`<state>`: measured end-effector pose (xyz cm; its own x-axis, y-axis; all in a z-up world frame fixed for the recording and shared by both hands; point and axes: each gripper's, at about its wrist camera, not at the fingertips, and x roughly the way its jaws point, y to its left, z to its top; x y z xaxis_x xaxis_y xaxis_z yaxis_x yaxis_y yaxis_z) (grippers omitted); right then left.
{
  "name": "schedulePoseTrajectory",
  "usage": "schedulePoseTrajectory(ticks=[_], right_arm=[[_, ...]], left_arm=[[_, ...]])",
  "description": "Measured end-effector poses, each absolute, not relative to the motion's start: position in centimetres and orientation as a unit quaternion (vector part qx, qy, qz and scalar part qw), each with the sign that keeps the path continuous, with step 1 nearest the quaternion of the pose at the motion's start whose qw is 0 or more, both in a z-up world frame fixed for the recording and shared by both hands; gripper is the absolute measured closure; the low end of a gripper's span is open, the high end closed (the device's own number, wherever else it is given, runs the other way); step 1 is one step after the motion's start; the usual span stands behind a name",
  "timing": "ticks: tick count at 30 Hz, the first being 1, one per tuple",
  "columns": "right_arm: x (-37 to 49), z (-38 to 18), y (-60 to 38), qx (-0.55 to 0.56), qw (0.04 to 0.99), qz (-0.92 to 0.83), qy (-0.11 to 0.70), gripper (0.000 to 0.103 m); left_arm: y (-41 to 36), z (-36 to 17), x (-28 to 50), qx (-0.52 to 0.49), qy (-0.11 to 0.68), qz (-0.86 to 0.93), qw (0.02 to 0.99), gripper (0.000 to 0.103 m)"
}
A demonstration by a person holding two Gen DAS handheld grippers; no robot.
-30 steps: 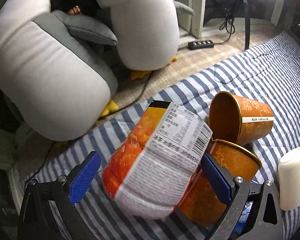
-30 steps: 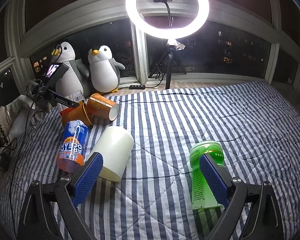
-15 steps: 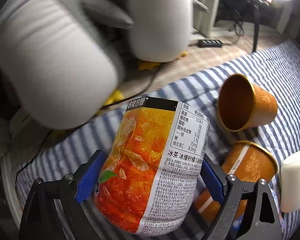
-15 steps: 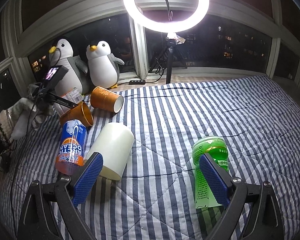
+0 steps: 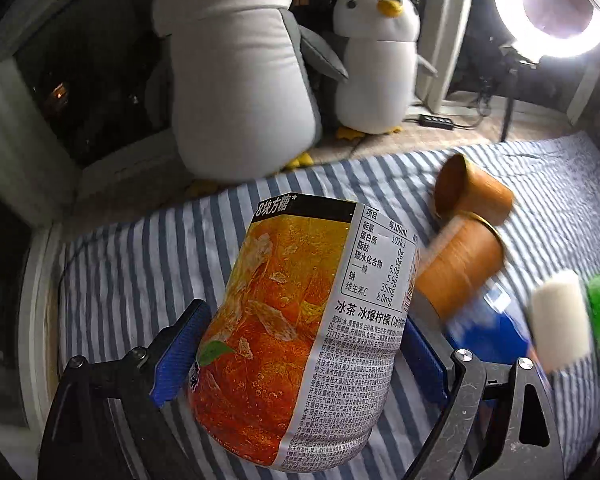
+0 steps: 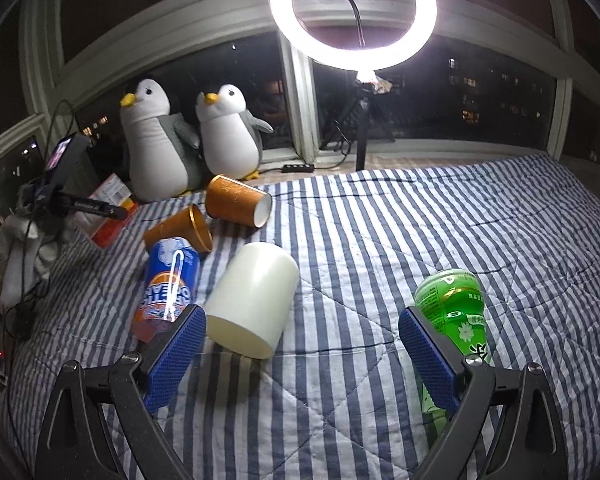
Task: Flip cup upside down
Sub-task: 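Lift the orange-labelled cup with the left gripper and rotate it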
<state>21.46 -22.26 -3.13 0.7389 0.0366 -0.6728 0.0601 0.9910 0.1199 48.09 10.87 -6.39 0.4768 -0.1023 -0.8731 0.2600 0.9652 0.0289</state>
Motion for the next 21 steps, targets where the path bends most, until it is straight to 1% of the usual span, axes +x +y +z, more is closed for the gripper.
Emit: schedulePoseTrajectory(ticks=[5, 10, 14, 19, 21], right_arm=[[18.9, -2.6, -22.2, 0.067, 0.938, 0.007, 0.34, 0.008], [14.9, -2.0, -22.4, 0.062, 0.949, 0.014, 0.308, 0.008], [11.7, -2.2, -23.0, 0.064, 0.952, 0.016, 0.299, 0.008], [8.0, -3.4, -24.3, 0.065, 0.952, 0.005, 0.299, 0.008], [6.8, -4.0, -25.0, 0.069, 0.951, -0.001, 0.301, 0.008]], left_arm=[[8.8, -5.1, 39.7, 0.1, 0.479, -0.112, 0.865, 0.01], [5.3, -5.3, 31.8, 0.084, 0.479, -0.125, 0.865, 0.01], [1.5, -6.3, 26.2, 0.057, 0.482, -0.144, 0.862, 0.01], [-3.8, -8.5, 22.0, 0.033, 0.495, -0.161, 0.853, 0.01], [-5.5, -9.5, 21.2, 0.004, 0.508, -0.168, 0.845, 0.01]])
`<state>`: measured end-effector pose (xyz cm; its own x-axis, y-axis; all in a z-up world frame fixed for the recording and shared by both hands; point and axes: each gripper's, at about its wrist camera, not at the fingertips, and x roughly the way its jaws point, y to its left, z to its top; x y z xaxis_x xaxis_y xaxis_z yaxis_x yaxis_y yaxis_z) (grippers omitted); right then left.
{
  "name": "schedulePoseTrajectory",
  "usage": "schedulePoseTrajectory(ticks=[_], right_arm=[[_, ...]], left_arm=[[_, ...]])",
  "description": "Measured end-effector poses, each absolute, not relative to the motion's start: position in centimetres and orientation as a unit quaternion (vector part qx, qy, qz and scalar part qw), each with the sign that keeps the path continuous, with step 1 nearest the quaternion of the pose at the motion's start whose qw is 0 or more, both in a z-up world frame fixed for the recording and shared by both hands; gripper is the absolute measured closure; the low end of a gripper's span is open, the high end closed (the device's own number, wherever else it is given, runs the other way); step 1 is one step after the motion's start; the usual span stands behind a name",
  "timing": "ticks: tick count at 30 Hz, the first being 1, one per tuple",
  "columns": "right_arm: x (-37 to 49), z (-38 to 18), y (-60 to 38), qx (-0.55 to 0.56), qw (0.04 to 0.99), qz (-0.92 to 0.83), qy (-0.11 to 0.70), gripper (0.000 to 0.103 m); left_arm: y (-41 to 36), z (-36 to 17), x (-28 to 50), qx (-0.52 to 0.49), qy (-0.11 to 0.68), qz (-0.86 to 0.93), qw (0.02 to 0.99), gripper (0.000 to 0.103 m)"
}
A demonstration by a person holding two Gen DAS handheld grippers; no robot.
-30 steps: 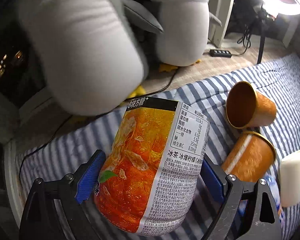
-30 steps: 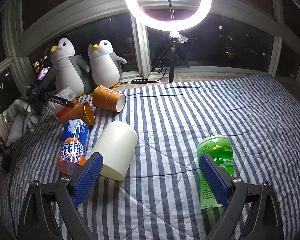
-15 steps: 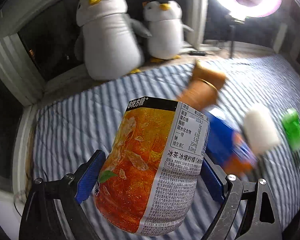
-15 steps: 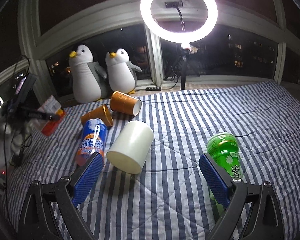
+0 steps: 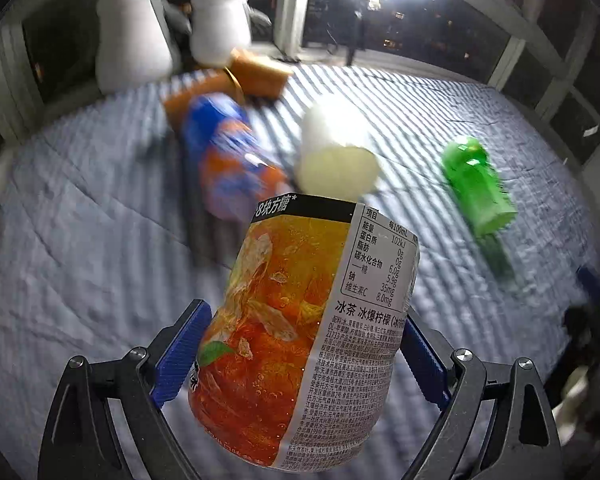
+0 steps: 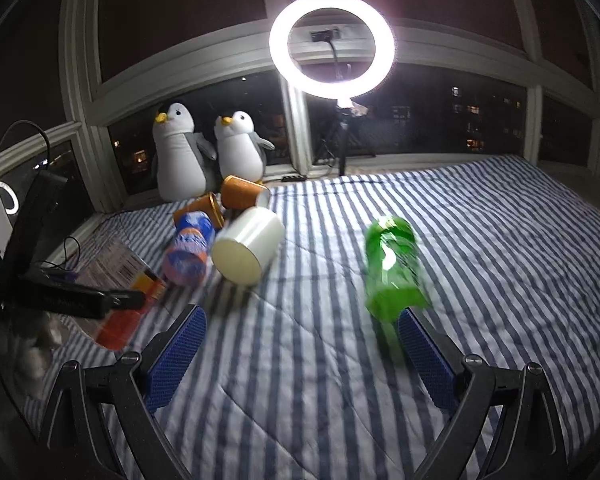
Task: Flip cup upside down
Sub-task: 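Lift the orange-labelled cup with the left gripper and rotate it, then lower the cup onto the bedspread with its open rim down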
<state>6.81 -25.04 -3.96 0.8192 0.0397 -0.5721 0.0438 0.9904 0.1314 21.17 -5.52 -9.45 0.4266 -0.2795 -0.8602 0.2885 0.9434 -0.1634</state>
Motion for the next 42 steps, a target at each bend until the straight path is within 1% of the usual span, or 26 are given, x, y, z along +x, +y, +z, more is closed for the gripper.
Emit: schedulePoseTrajectory(ticks=[3, 12, 16, 18, 24, 29, 32, 35, 42], right_arm=[[5.4, -4.6, -26.2, 0.073, 0.95, -0.012, 0.304, 0.008], [2.8, -5.2, -29.0, 0.091, 0.949, -0.031, 0.302, 0.008], [2.2, -5.2, -29.5, 0.097, 0.949, -0.035, 0.299, 0.008], [2.0, -5.2, -29.4, 0.097, 0.949, -0.037, 0.299, 0.008], [1.9, -5.6, -28.1, 0.102, 0.946, -0.03, 0.306, 0.008], [2.2, -5.6, -26.5, 0.108, 0.945, -0.022, 0.307, 0.008], [2.7, -5.3, -24.7, 0.107, 0.948, -0.018, 0.299, 0.008], [3.6, -5.3, -22.3, 0.097, 0.95, -0.015, 0.298, 0.008], [6.6, -6.9, -16.3, 0.086, 0.945, -0.027, 0.315, 0.008]], left_arm=[[-8.0, -10.5, 20.5, -0.003, 0.517, -0.16, 0.841, 0.01], [-9.9, -12.2, 20.8, -0.12, 0.54, -0.124, 0.824, 0.009], [-9.6, -12.6, 21.9, -0.111, 0.541, -0.121, 0.825, 0.007], [-9.4, -12.5, 22.1, -0.11, 0.54, -0.124, 0.825, 0.003], [-8.2, -11.3, 21.8, -0.114, 0.534, -0.148, 0.825, 0.003], [-4.6, -7.6, 19.4, -0.112, 0.481, -0.156, 0.856, 0.003], [-0.5, -5.0, 17.2, -0.116, 0.437, -0.136, 0.882, 0.003], [3.5, -3.4, 15.6, -0.122, 0.411, -0.115, 0.896, 0.003], [11.2, -3.2, 14.3, -0.165, 0.397, -0.096, 0.898, 0.003]])
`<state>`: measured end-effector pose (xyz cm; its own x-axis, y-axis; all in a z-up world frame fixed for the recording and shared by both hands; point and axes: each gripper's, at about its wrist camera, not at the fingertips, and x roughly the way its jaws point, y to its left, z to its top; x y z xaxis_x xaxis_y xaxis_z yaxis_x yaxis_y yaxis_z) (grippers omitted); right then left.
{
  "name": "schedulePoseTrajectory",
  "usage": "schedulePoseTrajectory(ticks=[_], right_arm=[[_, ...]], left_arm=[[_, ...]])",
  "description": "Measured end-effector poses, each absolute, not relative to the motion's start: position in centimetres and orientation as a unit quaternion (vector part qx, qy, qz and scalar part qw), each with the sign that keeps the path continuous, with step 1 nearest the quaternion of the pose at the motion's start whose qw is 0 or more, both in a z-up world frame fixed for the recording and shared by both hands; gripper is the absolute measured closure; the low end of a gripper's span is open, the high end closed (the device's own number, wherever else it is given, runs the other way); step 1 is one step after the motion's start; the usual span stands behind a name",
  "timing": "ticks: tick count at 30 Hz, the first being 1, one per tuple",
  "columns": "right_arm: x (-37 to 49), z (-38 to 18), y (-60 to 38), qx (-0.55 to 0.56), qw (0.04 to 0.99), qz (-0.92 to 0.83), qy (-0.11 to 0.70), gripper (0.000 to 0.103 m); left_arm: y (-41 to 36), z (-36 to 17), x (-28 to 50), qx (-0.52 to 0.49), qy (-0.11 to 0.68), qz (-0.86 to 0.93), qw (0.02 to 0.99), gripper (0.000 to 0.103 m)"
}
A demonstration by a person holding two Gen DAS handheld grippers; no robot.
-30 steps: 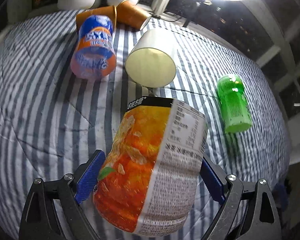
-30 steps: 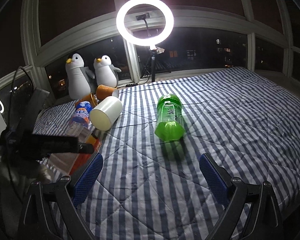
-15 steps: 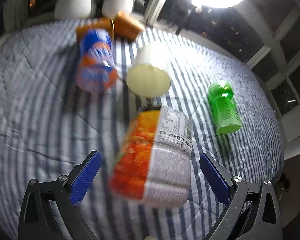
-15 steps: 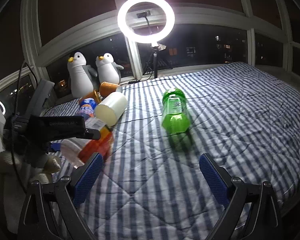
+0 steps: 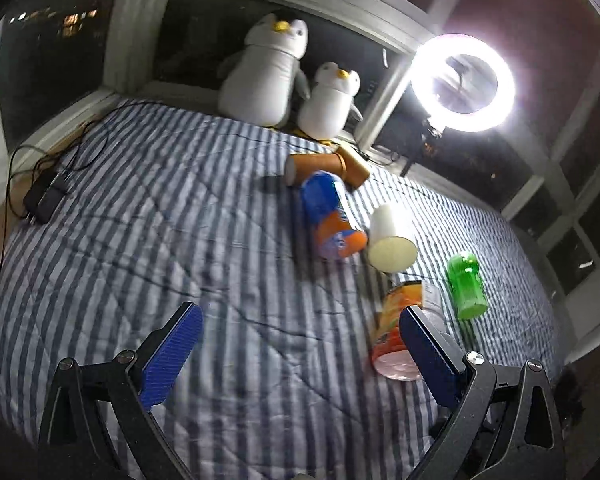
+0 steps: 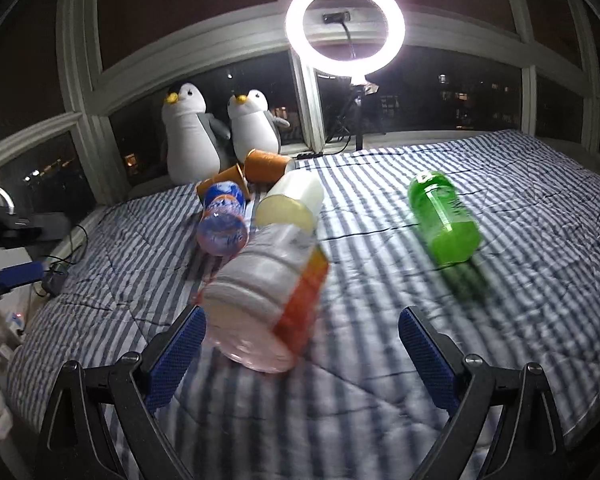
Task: Flip cup upside down
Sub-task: 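Lower the cup onto the bedspread with its open rim down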
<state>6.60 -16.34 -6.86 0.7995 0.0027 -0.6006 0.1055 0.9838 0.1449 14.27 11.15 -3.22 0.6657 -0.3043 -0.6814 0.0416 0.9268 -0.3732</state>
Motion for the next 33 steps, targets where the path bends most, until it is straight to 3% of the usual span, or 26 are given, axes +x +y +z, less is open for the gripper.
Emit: schedulePoseTrajectory(ticks=[8, 23, 26, 33], right_arm=[[9.0, -8.8, -11.3, 0.027, 0.938, -0.073, 0.339, 0.008], [11.8, -10.4, -10.5, -0.005, 0.92, -0.107, 0.378, 0.008], [11.6, -10.3, -10.6, -0.005, 0.921, -0.097, 0.378, 0.015], [11.0, -10.1, -11.4, 0.001, 0.921, -0.074, 0.383, 0.015]], left_arm=[[13.6, -4.9, 14.5, -0.183, 0.396, -0.107, 0.893, 0.003], [14.3, -4.1, 13.7, -0.179, 0.372, -0.106, 0.905, 0.003], [13.5, -4.1, 13.6, -0.172, 0.372, -0.109, 0.906, 0.003], [10.9, -3.8, 13.0, -0.145, 0.371, -0.124, 0.909, 0.003]])
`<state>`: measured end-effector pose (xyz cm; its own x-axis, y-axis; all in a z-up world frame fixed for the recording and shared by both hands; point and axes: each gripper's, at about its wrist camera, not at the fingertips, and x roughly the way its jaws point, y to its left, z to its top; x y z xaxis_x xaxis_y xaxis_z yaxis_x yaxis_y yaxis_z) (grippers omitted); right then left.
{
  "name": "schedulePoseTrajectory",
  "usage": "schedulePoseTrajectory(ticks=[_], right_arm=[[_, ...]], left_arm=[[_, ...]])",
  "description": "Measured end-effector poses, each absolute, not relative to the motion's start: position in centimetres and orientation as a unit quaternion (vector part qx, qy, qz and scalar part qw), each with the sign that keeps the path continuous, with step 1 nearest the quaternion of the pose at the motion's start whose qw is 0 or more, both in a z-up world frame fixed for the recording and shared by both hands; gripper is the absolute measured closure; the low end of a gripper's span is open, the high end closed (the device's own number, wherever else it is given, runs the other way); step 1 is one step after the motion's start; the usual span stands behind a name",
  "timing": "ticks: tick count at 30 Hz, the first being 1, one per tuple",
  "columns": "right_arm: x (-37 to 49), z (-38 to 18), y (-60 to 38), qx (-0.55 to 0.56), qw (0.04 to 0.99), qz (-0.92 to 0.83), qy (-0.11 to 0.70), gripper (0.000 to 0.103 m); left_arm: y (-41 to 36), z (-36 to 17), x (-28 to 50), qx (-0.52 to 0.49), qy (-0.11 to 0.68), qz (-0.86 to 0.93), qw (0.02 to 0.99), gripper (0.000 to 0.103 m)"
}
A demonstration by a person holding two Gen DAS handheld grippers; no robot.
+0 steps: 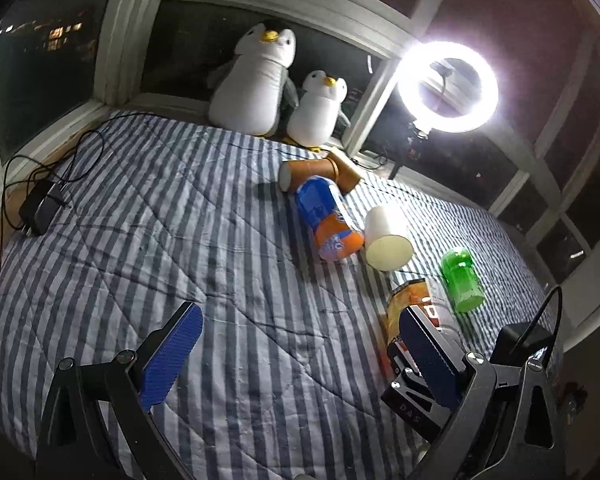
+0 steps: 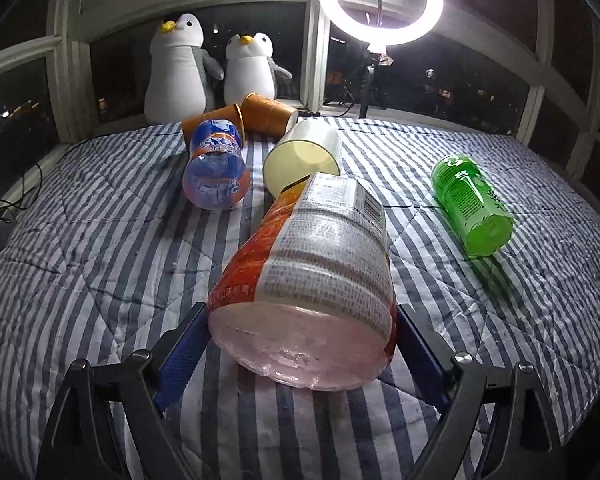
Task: Flip cup upside down
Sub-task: 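Lower the cup onto the bedspread with its open rim down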
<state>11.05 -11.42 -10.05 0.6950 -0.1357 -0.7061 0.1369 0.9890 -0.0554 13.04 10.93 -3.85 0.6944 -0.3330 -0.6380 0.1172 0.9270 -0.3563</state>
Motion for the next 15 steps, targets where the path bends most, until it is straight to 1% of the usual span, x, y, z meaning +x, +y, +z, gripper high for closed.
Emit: schedulePoseTrajectory(ticks=[11, 15], right_arm=[[9.9, -7.0, -13.5, -0.006, 0.92, -0.006, 0.393, 0.015], [10.4, -6.2, -14.6, 0.008, 0.916, 0.016, 0.401, 0.015]], left_arm=[[8.5, -3.5, 12.7, -0.134, 0.367, -0.145, 0.909, 0.003], [8.0, -3.5, 12.5, -0.127, 0.367, -0.151, 0.909, 0.003]])
